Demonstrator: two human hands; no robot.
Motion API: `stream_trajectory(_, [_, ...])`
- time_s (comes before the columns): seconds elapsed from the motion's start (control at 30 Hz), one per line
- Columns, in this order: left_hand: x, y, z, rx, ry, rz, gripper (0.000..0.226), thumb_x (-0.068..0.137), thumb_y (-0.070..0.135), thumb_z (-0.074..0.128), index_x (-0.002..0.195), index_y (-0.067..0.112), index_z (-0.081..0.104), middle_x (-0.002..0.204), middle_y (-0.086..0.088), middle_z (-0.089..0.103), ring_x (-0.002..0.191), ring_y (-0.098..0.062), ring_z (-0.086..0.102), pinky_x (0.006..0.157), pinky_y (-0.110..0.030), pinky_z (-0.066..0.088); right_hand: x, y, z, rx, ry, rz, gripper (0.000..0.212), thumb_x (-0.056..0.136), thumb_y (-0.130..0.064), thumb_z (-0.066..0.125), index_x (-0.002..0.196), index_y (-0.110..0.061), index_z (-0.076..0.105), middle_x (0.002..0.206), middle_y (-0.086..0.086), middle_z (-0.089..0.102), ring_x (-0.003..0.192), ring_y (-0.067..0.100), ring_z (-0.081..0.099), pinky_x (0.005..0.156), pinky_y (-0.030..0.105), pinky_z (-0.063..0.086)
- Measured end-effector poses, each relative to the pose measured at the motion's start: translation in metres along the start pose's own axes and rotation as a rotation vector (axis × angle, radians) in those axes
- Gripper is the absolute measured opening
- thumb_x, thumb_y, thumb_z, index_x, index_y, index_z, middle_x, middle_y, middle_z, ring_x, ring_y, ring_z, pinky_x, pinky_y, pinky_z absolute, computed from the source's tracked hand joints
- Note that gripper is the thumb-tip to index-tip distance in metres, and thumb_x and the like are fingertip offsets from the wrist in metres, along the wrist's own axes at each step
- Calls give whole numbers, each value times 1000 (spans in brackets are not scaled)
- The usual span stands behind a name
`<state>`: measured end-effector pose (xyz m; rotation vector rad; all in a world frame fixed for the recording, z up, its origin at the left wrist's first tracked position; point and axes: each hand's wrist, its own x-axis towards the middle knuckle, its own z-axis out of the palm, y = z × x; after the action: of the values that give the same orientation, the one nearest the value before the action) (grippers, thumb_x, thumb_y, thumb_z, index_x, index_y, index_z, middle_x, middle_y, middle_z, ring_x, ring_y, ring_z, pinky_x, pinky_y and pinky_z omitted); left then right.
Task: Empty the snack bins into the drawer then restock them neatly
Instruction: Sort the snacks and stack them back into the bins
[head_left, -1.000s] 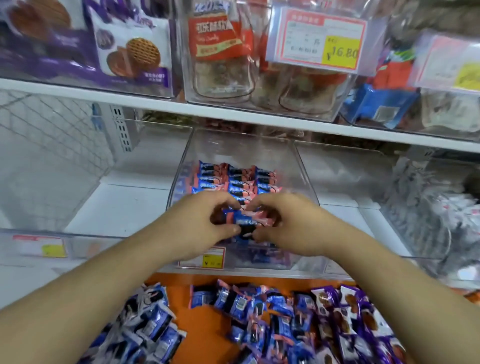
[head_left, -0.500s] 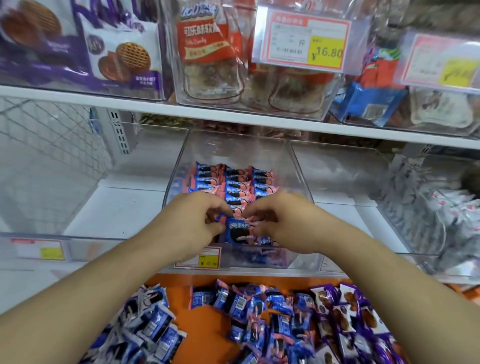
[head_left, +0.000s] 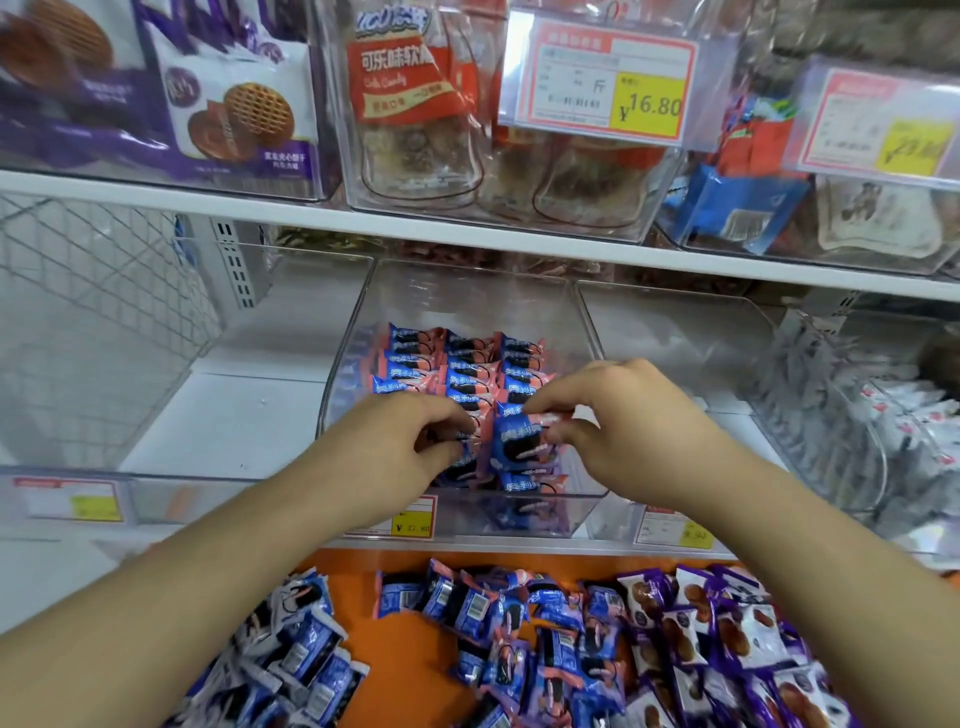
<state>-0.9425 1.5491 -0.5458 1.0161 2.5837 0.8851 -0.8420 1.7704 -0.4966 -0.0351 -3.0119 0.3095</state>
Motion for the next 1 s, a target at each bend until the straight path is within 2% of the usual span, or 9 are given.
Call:
stream_trajectory(0.13, [0, 2, 1, 22, -30, -17, 28, 97, 28, 72, 121, 42, 73, 113, 19, 71, 101, -1, 64, 85, -15, 47, -11, 6, -5, 37, 37, 51, 27, 98, -26, 73, 122, -38, 75, 112, -9, 71, 106, 13, 62, 97, 35, 52])
stream_trajectory(0.33, [2, 4, 0, 119, -34, -50, 26, 98, 26, 71, 119, 41, 76, 110, 17, 73, 80, 3, 55, 68, -3, 35, -14, 0, -10, 92, 29, 81, 27, 100, -27, 70, 125, -35, 75, 118, -13, 71, 111, 8, 60, 91, 22, 42])
stream_trajectory(0.5, [10, 2, 5, 111, 32, -97, 14, 89, 25, 82, 98, 34, 80, 93, 19, 71, 78, 4, 59, 72, -13, 49, -11, -1, -6, 111, 1, 85, 25, 100, -29, 70, 123, -37, 74, 118, -12, 72, 111, 11, 62, 97, 29, 50])
stream_trajectory(0.57, [13, -1, 8, 92, 44, -113, 10, 87, 23, 83, 91, 31, 80, 85, 20, 69, 76, 6, 60, 64, -10, 44, -9, -2, -1, 131, -7, 85, 20, 99, -29, 72, 117, -37, 74, 113, -11, 73, 106, 12, 65, 96, 35, 54])
stream_trajectory(0.67, [14, -4, 10, 68, 68, -131, 12, 94, 20, 75, 95, 31, 79, 82, 20, 67, 74, 6, 60, 57, -8, 37, -6, -8, 11, 155, -49, 59, 16, 97, -27, 74, 110, -35, 73, 108, -12, 73, 101, 10, 66, 92, 36, 55])
stream_trajectory(0.77, [13, -4, 3, -28, 94, -162, 23, 106, 20, 57, 104, 36, 73, 86, 23, 65, 75, 4, 61, 54, -9, 39, 1, -16, 24, 112, -62, 19, 17, 96, -28, 75, 112, -35, 74, 108, -13, 76, 103, 8, 67, 89, 30, 54])
stream_trajectory(0.83, [12, -5, -3, -142, 103, -143, 23, 107, 24, 54, 106, 36, 74, 90, 22, 71, 79, 2, 65, 65, -16, 50, 6, -21, 30, 113, -63, 3, 19, 96, -27, 75, 113, -35, 75, 110, -15, 77, 105, 5, 68, 91, 28, 55])
stream_trajectory(0.9, [10, -8, -9, -244, 94, -89, 17, 103, 28, 61, 104, 37, 75, 91, 22, 74, 89, 3, 68, 86, -30, 58, 9, -25, 37, 156, -87, -3, 19, 96, -26, 75, 113, -34, 76, 111, -15, 77, 105, 6, 69, 93, 34, 58])
stream_trajectory(1.0, [5, -6, -11, -252, 8, -25, 7, 94, 32, 75, 97, 37, 78, 91, 22, 75, 89, 3, 70, 91, -34, 59, 10, -28, 48, 183, -89, 20, 20, 96, -25, 73, 112, -36, 77, 107, -16, 76, 102, 9, 68, 91, 40, 59])
